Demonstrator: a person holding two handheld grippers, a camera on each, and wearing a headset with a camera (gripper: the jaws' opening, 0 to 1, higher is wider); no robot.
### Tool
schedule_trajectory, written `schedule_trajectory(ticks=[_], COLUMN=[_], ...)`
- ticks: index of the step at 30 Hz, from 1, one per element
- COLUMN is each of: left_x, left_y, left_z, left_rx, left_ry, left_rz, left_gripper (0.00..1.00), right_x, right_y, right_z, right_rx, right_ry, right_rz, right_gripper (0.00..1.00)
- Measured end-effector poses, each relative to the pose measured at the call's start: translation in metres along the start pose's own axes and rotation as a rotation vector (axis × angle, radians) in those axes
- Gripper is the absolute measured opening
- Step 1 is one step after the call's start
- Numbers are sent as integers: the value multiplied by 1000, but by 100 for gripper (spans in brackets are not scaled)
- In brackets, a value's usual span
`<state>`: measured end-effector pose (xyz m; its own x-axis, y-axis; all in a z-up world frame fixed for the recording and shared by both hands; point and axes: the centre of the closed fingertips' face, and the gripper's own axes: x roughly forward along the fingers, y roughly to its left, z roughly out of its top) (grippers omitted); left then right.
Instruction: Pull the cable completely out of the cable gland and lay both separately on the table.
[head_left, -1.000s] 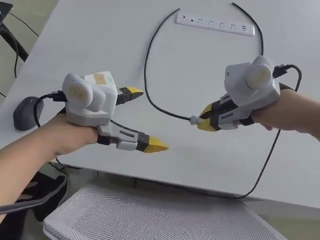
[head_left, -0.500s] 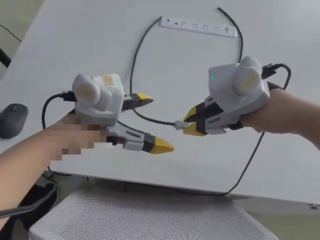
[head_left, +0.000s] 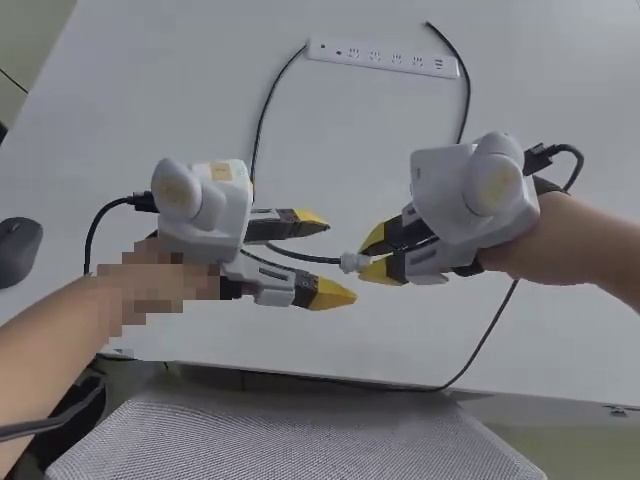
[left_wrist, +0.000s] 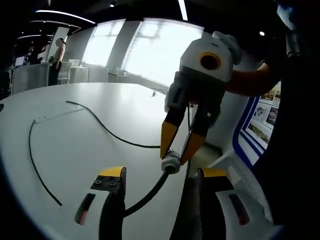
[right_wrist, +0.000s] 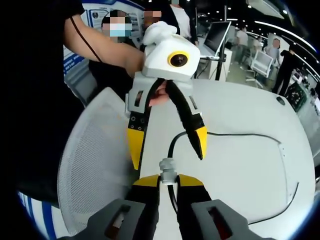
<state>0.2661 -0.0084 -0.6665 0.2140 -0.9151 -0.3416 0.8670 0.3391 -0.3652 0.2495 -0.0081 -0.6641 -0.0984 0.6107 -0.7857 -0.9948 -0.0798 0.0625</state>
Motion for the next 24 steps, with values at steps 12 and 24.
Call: schedule_trajectory(ticks=[12, 24], left_x=[6, 5], left_y=[-19, -23], left_z=[-1, 0], left_rx=[-30, -26], left_ry=[-20, -35], left_rz=[-82, -100], left_gripper=[28, 17], right_x=[-1, -1], right_y=[8, 13], right_z=[-3, -5], right_rx=[-27, -27], right_ry=[-1, -14], right_rz=[-2, 1], right_gripper=[6, 6])
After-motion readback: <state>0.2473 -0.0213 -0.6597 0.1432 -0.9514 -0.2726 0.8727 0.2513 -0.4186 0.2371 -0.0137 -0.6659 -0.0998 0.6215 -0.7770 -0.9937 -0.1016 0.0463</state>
